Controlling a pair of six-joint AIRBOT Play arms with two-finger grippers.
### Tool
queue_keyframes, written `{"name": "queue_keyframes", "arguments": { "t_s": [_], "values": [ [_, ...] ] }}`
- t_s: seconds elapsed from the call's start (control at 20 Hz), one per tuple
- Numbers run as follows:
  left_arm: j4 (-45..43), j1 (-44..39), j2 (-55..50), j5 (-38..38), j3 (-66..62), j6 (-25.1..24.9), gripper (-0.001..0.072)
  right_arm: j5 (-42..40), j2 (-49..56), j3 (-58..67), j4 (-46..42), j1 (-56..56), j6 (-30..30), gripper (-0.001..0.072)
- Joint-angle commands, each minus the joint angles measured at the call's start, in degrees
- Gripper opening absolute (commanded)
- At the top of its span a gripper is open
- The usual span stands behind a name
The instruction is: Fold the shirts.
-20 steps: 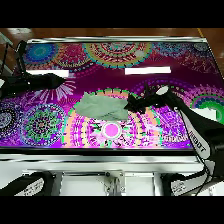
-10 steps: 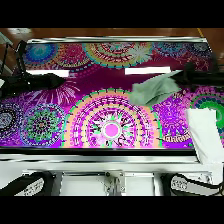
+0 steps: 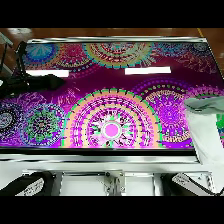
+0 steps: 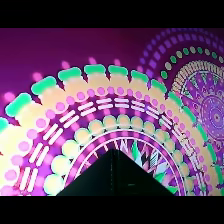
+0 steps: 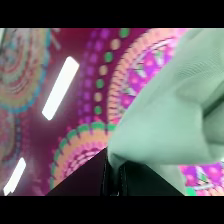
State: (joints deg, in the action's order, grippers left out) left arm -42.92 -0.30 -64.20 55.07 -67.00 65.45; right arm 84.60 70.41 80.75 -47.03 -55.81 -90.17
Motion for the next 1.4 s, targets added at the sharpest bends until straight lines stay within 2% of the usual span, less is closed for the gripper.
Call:
{"name": "queue_keyframes", "arguments": {
  "t_s": [0.0, 0.3, 0.4, 0.7, 0.85, 0.9, 0.95, 1.0, 1.05, 1.2, 1.3, 1.35],
  "values": [
    [0.02, 0.04, 0.42, 0.96, 0.00, 0.46, 0.0045, 7.02, -0.76, 0.07, -8.85, -6.01, 1.68, 0.0053],
    [0.02, 0.02, 0.44, 1.01, 0.00, 0.46, 0.0046, 18.36, -0.76, 0.07, -22.77, -10.93, 4.09, 0.0052],
    [0.02, 0.02, 0.44, 1.01, 0.00, 0.48, 0.0045, 19.85, -0.76, 0.04, -27.39, -12.50, 5.11, 0.0053],
    [0.04, -0.02, 0.44, 1.01, 0.00, 1.55, 0.0046, 17.29, -0.76, -2.12, -33.27, -15.56, 4.11, 0.0053],
    [0.50, -0.04, 0.44, 0.98, 0.00, 1.55, 0.0046, 14.27, -0.76, -10.16, -32.83, -15.50, 3.91, 0.0053],
    [0.72, -0.04, 0.44, 1.01, 0.00, 1.55, 0.0046, 12.81, -0.76, -13.46, -33.18, -15.50, 4.07, 0.0075],
    [0.92, -0.04, 0.44, 1.01, 0.00, 1.55, 0.0046, 10.88, -0.76, -16.22, -33.53, -15.50, 4.48, 0.0102],
    [0.94, -0.04, 0.44, 1.01, 0.00, 1.55, 0.0046, 8.98, -0.76, -18.49, -33.73, -15.50, 5.66, 0.0486],
    [0.92, -0.04, 0.44, 0.98, 0.00, 1.55, 0.0046, 8.35, -0.76, -19.58, -33.57, -15.50, 7.30, 0.0694],
    [0.90, -0.04, 0.39, 0.92, 0.00, 1.53, 0.0046, 8.20, -0.76, -16.76, -32.83, -15.50, 7.93, 0.0693],
    [0.85, -0.02, 0.39, 0.92, 0.00, 1.44, 0.0045, 7.45, -0.76, -10.64, -25.42, -15.50, 8.02, 0.0693],
    [0.81, -0.02, 0.39, 0.92, 0.00, 1.25, 0.0045, 5.29, -0.85, -6.82, -18.45, -15.41, 9.33, 0.0693]
  ]
}}
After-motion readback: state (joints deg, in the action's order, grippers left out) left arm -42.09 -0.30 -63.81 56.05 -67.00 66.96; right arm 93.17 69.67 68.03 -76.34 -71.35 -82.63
